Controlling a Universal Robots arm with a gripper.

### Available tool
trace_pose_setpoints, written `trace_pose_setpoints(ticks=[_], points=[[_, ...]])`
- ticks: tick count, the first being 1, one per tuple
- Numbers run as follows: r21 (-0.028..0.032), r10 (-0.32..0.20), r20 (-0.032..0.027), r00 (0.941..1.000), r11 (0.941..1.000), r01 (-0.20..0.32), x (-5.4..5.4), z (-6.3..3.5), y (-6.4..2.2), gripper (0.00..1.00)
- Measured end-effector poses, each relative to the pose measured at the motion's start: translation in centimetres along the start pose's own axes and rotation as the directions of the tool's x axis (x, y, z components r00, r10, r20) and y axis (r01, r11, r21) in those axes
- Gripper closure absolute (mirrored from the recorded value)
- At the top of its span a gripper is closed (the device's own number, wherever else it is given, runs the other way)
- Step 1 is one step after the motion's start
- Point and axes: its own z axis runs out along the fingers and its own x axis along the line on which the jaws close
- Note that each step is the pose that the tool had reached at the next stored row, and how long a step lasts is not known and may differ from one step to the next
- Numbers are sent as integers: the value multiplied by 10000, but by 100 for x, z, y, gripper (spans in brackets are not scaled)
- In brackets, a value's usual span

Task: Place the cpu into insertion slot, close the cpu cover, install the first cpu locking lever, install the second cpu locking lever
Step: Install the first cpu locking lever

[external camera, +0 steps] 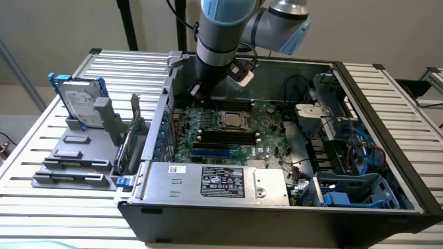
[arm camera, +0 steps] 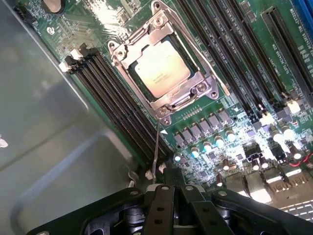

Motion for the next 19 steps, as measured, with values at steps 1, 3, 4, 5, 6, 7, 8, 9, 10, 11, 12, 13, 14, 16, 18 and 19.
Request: trace_pose_setpoints(ticks=[1, 3, 4, 5, 6, 7, 8, 9, 10, 11, 12, 13, 14, 16, 18, 19], points=[[38, 30, -8, 10000, 10000, -30, -3, -1, -5, 89], [109, 97, -25, 9999, 9999, -97, -11, -2, -16, 89], [136, 131, -35, 9999, 9998, -131, -16, -1, -22, 89], [158, 170, -45, 9998, 9997, -169, -21, 0, -29, 89], [177, 211, -59, 9998, 9996, -210, -25, 1, -35, 89], [195, 252, -82, 9996, 9995, -250, -28, 1, -40, 89], [217, 288, -119, 9995, 9994, -285, -30, 1, -41, 89], [233, 323, -157, 9994, 9992, -320, -30, 0, -42, 89], [247, 350, -191, 9992, 9991, -345, -29, 0, -43, 89], [252, 371, -212, 9991, 9990, -366, -28, 0, -43, 89], [252, 405, -232, 9989, 9989, -399, -28, 0, -43, 89], [251, 442, -255, 9987, 9987, -435, -27, 0, -43, 89], [252, 476, -279, 9985, 9986, -469, -27, 1, -44, 89], [267, 516, -324, 9981, 9984, -507, -25, 2, -45, 89], [286, 526, -359, 9980, 9983, -516, -18, 3, -40, 89], [292, 529, -366, 9979, 9982, -519, -12, 2, -34, 89]])
